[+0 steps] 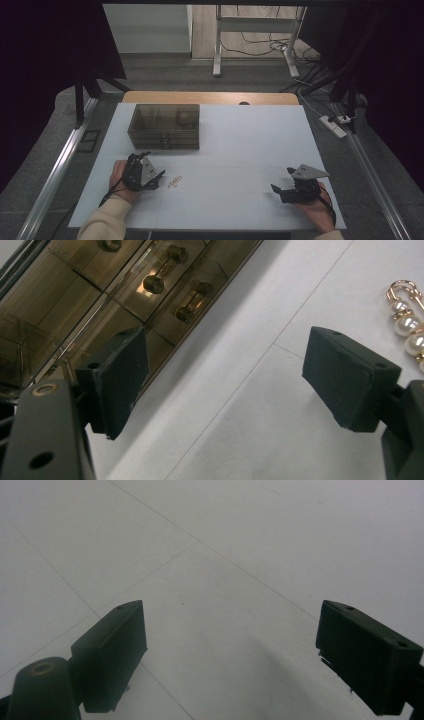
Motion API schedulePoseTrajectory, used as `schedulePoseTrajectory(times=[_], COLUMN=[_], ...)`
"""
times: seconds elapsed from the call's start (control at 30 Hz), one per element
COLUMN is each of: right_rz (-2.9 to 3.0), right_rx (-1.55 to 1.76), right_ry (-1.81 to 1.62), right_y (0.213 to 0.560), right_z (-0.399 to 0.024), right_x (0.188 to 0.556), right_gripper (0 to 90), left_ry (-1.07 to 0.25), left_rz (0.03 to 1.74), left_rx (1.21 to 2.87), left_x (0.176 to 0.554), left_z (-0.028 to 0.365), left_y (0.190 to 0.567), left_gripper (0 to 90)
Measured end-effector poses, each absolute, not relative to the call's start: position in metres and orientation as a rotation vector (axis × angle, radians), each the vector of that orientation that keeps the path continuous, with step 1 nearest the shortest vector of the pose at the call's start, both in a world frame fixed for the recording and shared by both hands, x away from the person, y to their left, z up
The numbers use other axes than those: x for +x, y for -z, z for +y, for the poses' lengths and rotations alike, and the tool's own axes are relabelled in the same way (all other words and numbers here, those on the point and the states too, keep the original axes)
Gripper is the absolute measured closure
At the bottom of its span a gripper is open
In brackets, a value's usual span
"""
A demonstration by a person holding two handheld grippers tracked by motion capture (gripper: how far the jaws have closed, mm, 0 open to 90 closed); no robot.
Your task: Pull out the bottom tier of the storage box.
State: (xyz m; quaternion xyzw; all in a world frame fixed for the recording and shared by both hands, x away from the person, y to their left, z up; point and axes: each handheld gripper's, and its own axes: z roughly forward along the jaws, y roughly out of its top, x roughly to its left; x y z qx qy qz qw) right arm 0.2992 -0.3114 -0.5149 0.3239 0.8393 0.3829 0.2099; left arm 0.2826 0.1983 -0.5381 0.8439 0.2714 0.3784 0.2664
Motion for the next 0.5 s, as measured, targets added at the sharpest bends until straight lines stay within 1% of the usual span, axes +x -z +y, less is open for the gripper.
schedulePoseTrajectory(times=[0.5], right_rz=[2.334], right_rx=[0.902], right_ry=[-1.063], right_y=[0.5150], right_z=[-0.3114], right_x=[0.2991], right_gripper=[12.9], left_ry=[-1.068], left_rz=[0.700], left_rx=[2.312], left_x=[0.2890], left_z=[0.1926], left_y=[0.5414], left_gripper=[20.6])
